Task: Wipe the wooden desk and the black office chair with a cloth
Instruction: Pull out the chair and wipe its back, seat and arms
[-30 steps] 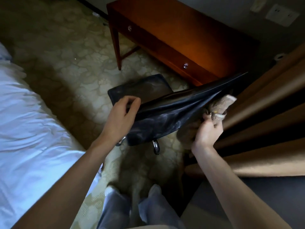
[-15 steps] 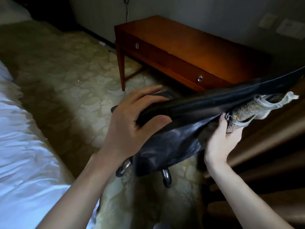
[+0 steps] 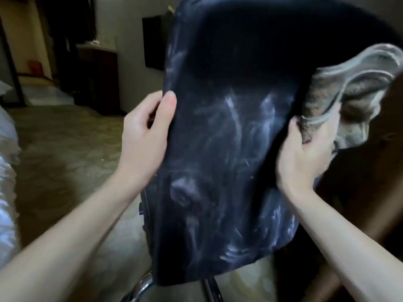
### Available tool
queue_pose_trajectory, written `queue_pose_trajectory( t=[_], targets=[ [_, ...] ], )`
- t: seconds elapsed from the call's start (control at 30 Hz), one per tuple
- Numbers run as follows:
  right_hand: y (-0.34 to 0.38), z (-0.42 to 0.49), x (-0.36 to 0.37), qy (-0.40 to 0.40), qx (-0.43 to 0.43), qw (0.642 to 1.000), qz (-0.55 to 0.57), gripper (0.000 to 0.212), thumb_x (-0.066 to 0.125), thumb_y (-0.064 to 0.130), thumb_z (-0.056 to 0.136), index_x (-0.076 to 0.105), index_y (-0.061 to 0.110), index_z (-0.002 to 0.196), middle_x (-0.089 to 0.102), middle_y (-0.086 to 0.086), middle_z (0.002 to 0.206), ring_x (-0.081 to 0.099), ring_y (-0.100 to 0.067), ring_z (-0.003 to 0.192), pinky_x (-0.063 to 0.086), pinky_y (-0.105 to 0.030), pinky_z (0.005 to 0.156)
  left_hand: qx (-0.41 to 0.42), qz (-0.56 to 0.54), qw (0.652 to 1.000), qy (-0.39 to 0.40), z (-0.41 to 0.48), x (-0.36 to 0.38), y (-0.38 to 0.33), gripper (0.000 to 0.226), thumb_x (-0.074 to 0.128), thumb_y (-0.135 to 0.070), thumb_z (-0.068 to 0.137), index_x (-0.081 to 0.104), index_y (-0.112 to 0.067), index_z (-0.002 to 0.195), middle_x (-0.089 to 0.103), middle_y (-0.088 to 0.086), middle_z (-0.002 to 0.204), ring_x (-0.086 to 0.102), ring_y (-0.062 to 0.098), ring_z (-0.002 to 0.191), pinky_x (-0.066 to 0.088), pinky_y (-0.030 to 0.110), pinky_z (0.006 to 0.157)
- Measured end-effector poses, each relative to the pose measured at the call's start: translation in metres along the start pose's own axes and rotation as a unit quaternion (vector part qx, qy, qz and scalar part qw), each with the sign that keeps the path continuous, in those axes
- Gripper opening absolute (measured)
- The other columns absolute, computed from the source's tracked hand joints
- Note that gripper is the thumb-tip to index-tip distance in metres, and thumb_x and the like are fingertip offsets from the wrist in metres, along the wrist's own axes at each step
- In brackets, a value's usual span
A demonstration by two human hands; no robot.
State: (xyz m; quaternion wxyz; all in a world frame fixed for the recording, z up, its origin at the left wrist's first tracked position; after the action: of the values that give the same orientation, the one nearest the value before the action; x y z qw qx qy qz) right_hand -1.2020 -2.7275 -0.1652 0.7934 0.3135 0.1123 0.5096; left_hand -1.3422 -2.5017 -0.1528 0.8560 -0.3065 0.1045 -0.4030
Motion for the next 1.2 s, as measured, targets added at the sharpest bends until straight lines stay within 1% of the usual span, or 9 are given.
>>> queue_pose_trajectory(
  t=[0.07,0.23,0.33,0.47,0.7,0.8,1.0,1.1,1.2],
  targets=[
    [0.008,-0.01,-0.004,0.007,-0.03,0.998,-0.047,0.074,0.053,0.038,0.094,0.031,0.01,0.159,0.034,-0.012,0.164,0.033,-0.029,0.151,0.016,-0.023,0.118,-0.002,0.002,1.0,0.008,-0.006,0.002,-0.008,0.026,0.05,-0.042,0.108,0.073,-0.03,0.105,0.073,-0.018,0.1,0.065,-0.003,0.094,0.051,0.017,0.083],
    [0.032,-0.027,-0.009,0.042,-0.098,0.992,-0.064,0.07,0.059,0.027,0.094,0.035,0.015,0.158,0.036,-0.015,0.163,0.039,-0.042,0.145,0.032,-0.059,0.115,-0.026,0.05,0.998,0.019,-0.011,0.003,-0.017,0.024,0.048,-0.047,0.107,0.069,-0.042,0.118,0.073,-0.026,0.111,0.066,-0.009,0.104,0.052,0.018,0.086],
    [0.043,-0.026,0.003,0.063,-0.128,0.988,-0.056,0.069,0.057,0.027,0.096,0.03,0.021,0.16,0.03,-0.012,0.166,0.026,-0.037,0.152,0.022,-0.06,0.121,-0.055,0.078,0.995,-0.016,-0.009,-0.014,-0.007,0.034,0.043,-0.053,0.106,0.072,-0.039,0.117,0.072,-0.028,0.112,0.062,-0.013,0.105,0.049,0.022,0.096],
    [0.075,-0.025,0.0,-0.02,-0.24,0.97,-0.038,0.068,0.063,0.028,0.093,0.026,0.026,0.151,0.046,-0.02,0.152,0.041,-0.044,0.138,0.03,-0.062,0.115,-0.082,0.058,0.993,-0.07,-0.019,-0.043,0.02,0.04,0.038,-0.053,0.107,0.074,-0.035,0.108,0.072,-0.018,0.114,0.063,0.003,0.112,0.048,0.04,0.109],
    [0.132,-0.009,0.027,0.023,-0.415,0.9,-0.129,0.067,0.058,0.039,0.09,0.045,0.026,0.155,0.042,-0.007,0.16,0.037,-0.04,0.142,0.016,-0.059,0.122,-0.115,0.017,0.992,-0.043,-0.025,-0.061,0.04,0.045,0.04,-0.047,0.109,0.079,-0.028,0.095,0.077,-0.013,0.095,0.07,0.01,0.095,0.055,0.035,0.092],
    [0.143,-0.01,0.041,0.021,-0.428,0.897,-0.113,0.065,0.059,0.041,0.088,0.05,0.027,0.151,0.044,-0.005,0.159,0.036,-0.039,0.143,0.015,-0.063,0.122,-0.126,0.012,0.991,-0.041,-0.032,-0.061,0.05,0.049,0.037,-0.045,0.109,0.079,-0.027,0.094,0.077,-0.015,0.092,0.07,0.007,0.09,0.053,0.03,0.083],
    [0.151,-0.017,0.053,0.02,-0.439,0.892,-0.109,0.063,0.057,0.042,0.084,0.057,0.028,0.145,0.051,-0.003,0.153,0.041,-0.041,0.139,0.015,-0.062,0.122,-0.176,0.011,0.984,-0.04,-0.037,-0.062,0.06,0.052,0.035,-0.045,0.11,0.081,-0.024,0.096,0.079,-0.005,0.097,0.071,0.018,0.1,0.055,0.033,0.088],
    [0.158,-0.018,0.055,0.037,-0.503,0.853,-0.135,0.06,0.054,0.044,0.084,0.059,0.03,0.142,0.051,-0.003,0.152,0.04,-0.042,0.139,0.016,-0.062,0.121,-0.213,-0.041,0.976,-0.034,-0.03,-0.062,0.047,0.06,0.028,-0.056,0.108,0.08,-0.026,0.106,0.079,-0.007,0.105,0.071,0.013,0.106,0.053,0.03,0.091],
    [0.156,-0.025,0.058,0.115,-0.623,0.757,-0.162,0.057,0.048,0.045,0.08,0.065,0.026,0.13,0.058,-0.005,0.142,0.043,-0.041,0.135,0.019,-0.062,0.118,-0.241,-0.117,0.96,-0.079,-0.022,-0.059,0.039,0.067,0.023,-0.065,0.104,0.075,-0.023,0.116,0.077,0.0,0.117,0.07,0.014,0.112,0.051,0.035,0.102]
  ],
)
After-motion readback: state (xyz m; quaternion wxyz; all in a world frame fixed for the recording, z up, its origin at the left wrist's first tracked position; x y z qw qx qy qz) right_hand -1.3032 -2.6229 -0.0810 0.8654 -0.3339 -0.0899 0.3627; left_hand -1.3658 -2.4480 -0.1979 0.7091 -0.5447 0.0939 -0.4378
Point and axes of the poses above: each hand's wrist, its own z-axis towards the middle knuckle, its own x-axis out of the palm, y = z × x, the point moved 3 cm from there along z, towards the middle knuckle
